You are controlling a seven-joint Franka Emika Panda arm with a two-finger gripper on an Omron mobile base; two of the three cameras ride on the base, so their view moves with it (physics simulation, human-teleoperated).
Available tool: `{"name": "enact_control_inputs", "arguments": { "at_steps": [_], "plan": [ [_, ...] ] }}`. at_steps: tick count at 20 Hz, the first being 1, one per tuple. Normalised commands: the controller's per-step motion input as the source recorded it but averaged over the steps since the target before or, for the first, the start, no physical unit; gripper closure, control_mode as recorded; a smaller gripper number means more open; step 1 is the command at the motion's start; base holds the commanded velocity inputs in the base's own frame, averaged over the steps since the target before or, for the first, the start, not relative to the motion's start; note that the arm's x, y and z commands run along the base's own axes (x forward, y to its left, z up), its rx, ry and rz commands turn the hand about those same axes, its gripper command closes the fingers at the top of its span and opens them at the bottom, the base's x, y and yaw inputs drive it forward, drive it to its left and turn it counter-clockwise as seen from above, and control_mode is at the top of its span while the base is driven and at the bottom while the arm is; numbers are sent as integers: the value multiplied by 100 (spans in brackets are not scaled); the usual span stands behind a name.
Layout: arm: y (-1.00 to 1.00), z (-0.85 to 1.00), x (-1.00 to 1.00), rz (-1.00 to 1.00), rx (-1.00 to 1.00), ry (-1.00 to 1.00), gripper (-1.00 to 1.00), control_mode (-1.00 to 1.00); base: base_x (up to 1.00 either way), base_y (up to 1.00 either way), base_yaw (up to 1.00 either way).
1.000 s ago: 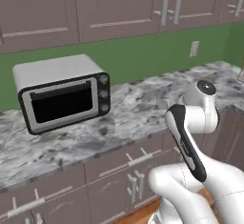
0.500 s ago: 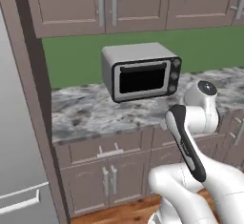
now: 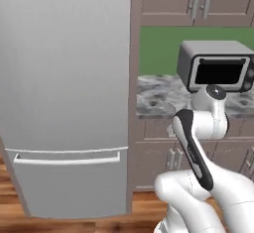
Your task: Take the fork and place it on the left side of the plate. Then take the spoon and place it on the right side of the plate. Make sure they're directly next to the plate.
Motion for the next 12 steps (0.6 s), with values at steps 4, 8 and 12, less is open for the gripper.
{"name": "enact_control_inputs", "arguments": {
  "at_steps": [4, 8, 12],
  "plan": [
    [0, 0, 0, 0, 0, 0, 100, 100, -68, 77, 44],
    [0, 0, 0, 0, 0, 0, 100, 100, -63, 74, 46],
    [0, 0, 0, 0, 0, 0, 100, 100, -43, 74, 52]
  ]
}}
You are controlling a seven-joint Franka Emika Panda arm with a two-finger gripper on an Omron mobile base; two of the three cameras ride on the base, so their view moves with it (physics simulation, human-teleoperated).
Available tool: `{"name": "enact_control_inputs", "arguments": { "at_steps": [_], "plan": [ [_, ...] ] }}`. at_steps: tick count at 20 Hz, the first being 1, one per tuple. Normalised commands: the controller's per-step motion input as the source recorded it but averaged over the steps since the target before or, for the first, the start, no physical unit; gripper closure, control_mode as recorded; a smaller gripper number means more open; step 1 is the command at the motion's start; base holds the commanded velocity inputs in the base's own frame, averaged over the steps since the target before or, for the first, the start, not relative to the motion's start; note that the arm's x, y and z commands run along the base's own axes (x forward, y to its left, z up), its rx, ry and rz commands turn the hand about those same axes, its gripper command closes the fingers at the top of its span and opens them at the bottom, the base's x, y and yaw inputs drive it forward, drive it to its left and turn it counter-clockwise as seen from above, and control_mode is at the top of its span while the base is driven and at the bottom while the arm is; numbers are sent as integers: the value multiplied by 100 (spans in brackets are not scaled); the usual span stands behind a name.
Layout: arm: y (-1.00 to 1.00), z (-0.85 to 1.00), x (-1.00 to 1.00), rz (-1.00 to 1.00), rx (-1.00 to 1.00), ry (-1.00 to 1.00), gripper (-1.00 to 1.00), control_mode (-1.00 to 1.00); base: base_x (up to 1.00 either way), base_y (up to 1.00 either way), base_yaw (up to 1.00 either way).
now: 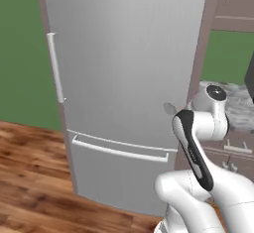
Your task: Take the fork and place it on the left side of the plate. Then take the spoon and place it on the right side of the plate. Make sure they're directly next to the plate.
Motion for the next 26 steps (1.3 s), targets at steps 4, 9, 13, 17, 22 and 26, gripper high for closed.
{"name": "enact_control_inputs", "arguments": {
  "at_steps": [4, 9, 13, 17, 22, 26],
  "plan": [
    [0, 0, 0, 0, 0, 0, 100, 100, -35, 72, 54],
    [0, 0, 0, 0, 0, 0, 100, 100, -32, 71, 55],
    [0, 0, 0, 0, 0, 0, 100, 100, -31, 71, 55],
    [0, 0, 0, 0, 0, 0, 100, 100, -26, 74, 54],
    [0, 0, 0, 0, 0, 0, 100, 100, -13, 71, 53],
    [0, 0, 0, 0, 0, 0, 100, 100, 0, 59, 52]
  ]
}}
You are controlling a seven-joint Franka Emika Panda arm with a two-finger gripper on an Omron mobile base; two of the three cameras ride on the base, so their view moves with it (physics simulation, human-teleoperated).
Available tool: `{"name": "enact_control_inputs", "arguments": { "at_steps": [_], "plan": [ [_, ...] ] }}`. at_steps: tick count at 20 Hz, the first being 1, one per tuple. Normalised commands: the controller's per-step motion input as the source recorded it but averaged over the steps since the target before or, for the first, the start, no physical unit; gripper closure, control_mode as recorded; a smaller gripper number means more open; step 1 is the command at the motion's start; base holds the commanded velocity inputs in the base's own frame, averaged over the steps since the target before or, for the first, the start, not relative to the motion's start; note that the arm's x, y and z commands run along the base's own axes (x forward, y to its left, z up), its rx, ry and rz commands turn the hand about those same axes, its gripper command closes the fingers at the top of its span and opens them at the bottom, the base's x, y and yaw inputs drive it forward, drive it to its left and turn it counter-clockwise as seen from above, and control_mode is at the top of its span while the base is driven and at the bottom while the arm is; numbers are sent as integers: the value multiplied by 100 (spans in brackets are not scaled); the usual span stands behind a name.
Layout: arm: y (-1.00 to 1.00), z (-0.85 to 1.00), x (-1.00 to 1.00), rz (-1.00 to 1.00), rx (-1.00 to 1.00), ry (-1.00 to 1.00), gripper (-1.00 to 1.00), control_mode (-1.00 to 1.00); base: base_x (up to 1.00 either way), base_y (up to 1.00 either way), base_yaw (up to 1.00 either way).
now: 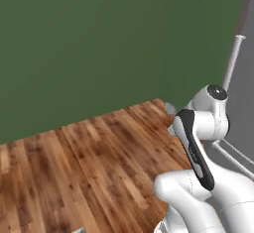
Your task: Take the fork and place it on the left side of the plate. Then take the spoon and place it on the right side of the plate. Make sure they're directly next to the plate.
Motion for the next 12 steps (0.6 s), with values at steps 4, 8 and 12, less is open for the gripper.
{"name": "enact_control_inputs", "arguments": {
  "at_steps": [4, 8, 12],
  "plan": [
    [0, 0, 0, 0, 0, 0, 100, 100, 1, 56, 49],
    [0, 0, 0, 0, 0, 0, 100, 100, 3, 48, 51],
    [0, 0, 0, 0, 0, 0, 100, 100, 4, 41, 54]
  ]
}}
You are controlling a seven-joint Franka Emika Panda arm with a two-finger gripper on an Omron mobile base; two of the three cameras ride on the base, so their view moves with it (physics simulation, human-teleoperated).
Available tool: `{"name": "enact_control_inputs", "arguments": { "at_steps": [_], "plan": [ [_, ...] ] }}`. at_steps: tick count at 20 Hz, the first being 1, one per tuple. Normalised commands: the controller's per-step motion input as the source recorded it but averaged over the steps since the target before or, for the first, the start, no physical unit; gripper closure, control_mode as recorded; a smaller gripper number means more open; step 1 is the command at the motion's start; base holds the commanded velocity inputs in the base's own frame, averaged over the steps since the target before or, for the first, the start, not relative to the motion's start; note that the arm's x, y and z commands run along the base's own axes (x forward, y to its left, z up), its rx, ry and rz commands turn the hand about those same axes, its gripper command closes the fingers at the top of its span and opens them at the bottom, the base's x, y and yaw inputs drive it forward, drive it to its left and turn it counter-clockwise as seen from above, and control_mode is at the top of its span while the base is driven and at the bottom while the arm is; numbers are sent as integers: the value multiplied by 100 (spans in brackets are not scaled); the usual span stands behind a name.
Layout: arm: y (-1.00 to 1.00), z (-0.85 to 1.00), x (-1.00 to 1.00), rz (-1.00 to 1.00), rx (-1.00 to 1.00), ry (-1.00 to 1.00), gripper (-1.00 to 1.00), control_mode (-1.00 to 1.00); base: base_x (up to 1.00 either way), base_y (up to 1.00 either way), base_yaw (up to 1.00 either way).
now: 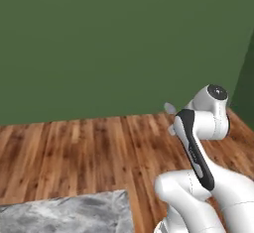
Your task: Take the fork and place it on the left side of the plate. Then take the spoon and place it on the right side of the plate. Make sure they're directly next to the plate.
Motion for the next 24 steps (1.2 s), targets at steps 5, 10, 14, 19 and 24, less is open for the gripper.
{"name": "enact_control_inputs", "arguments": {
  "at_steps": [5, 10, 14, 19, 24],
  "plan": [
    [0, 0, 0, 0, 0, 0, 100, 100, 19, 25, 53],
    [0, 0, 0, 0, 0, 0, 100, 100, 93, -23, 43],
    [0, 0, 0, 0, 0, 0, 100, 100, 95, -68, 25],
    [0, 0, 0, 0, 0, 0, 100, 100, 100, -35, 32],
    [0, 0, 0, 0, 0, 0, 100, 100, 100, -6, 42]
  ]
}}
